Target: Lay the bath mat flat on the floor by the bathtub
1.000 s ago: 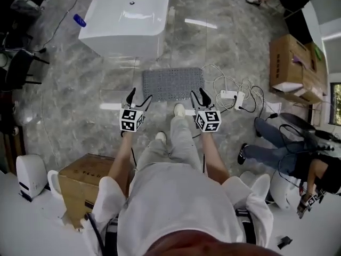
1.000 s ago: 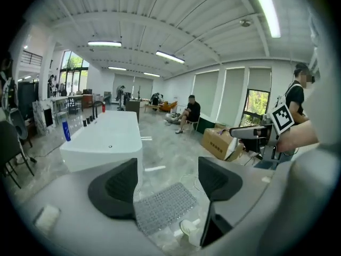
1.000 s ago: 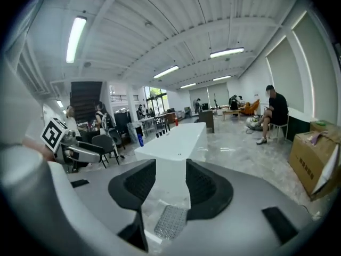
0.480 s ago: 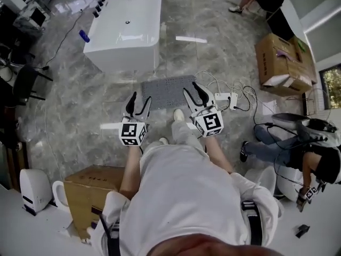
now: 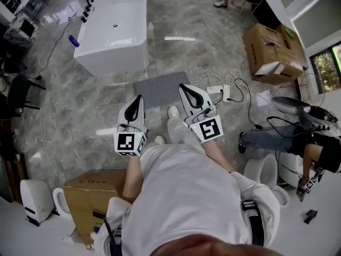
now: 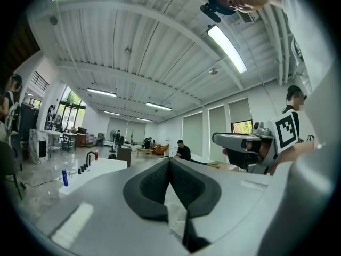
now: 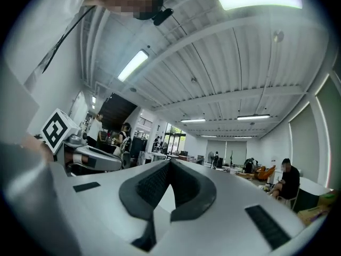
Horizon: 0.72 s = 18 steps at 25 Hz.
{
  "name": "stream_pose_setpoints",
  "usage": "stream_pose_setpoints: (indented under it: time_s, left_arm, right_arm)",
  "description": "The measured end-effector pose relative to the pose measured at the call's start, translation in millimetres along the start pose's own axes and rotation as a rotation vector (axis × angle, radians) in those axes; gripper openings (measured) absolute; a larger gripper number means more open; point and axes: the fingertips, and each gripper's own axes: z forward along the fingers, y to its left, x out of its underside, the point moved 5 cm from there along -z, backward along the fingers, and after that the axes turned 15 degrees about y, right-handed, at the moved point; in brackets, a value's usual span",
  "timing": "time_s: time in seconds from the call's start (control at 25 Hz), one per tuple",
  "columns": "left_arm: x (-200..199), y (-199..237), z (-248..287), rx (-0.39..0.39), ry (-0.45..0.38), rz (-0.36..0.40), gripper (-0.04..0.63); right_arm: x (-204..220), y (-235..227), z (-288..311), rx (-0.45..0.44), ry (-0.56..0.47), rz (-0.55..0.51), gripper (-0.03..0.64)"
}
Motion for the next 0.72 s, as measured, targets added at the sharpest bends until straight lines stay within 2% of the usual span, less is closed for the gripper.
stream_pose_setpoints:
  time_s: [0.16,0.28,0.52,0.72]
  left_arm:
    - [-4,-17,15,0.038,0.023,0.021,-0.005]
    - [-2,-28,32,0.058,0.062,0.007,-0.005]
    - [-5,-66,78,0.058,0.148,0.013,-0.004]
    - [-21,-105,127,0.058,0.168,0.048,-0.003]
  right_arm:
    - [21,-21,-9,0.019,0.043,0.015,0.002]
    - [39,-43,-15,0.022,0.076,0.046,0.002]
    - [58,-105,-21,-0.001,0.084,0.053,0.002]
    - [66,-170,-28,-0.023,0.096,-0.005,0.002]
